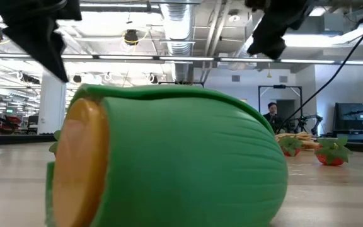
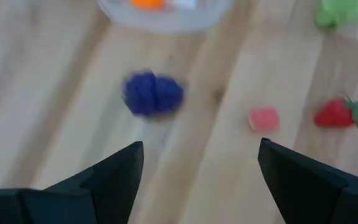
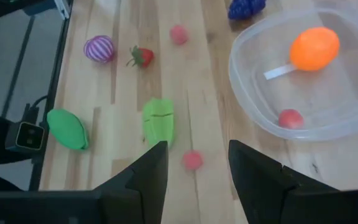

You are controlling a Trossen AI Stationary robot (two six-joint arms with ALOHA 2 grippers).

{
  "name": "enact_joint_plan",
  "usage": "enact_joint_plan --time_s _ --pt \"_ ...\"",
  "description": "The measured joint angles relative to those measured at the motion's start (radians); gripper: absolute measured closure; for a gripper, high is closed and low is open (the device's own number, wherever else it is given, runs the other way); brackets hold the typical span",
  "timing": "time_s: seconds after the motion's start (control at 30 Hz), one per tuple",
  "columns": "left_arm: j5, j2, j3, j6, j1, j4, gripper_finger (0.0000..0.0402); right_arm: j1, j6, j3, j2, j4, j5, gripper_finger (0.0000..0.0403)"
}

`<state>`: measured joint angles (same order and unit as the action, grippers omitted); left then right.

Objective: Pick and placing Produce into tupperware
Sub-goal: Put the left peach into the transparent bin

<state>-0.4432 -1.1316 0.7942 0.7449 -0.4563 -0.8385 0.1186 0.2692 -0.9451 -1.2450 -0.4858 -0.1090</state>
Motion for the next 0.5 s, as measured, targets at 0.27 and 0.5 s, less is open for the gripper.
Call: enact_joint_plan --time_s 0.27,0.5 --pt "0.004 0.0 -0.061 0.037 -0.018 0.073 0.0095 0.151 0.081 0.065 0.131 -0.033 0.28 0.0234" --pt "-0.06 0.0 -0.065 0.047 -0.011 0.081 0.0095 0.271 0.254 0.24 0.338 0.072 0.47 0.0249"
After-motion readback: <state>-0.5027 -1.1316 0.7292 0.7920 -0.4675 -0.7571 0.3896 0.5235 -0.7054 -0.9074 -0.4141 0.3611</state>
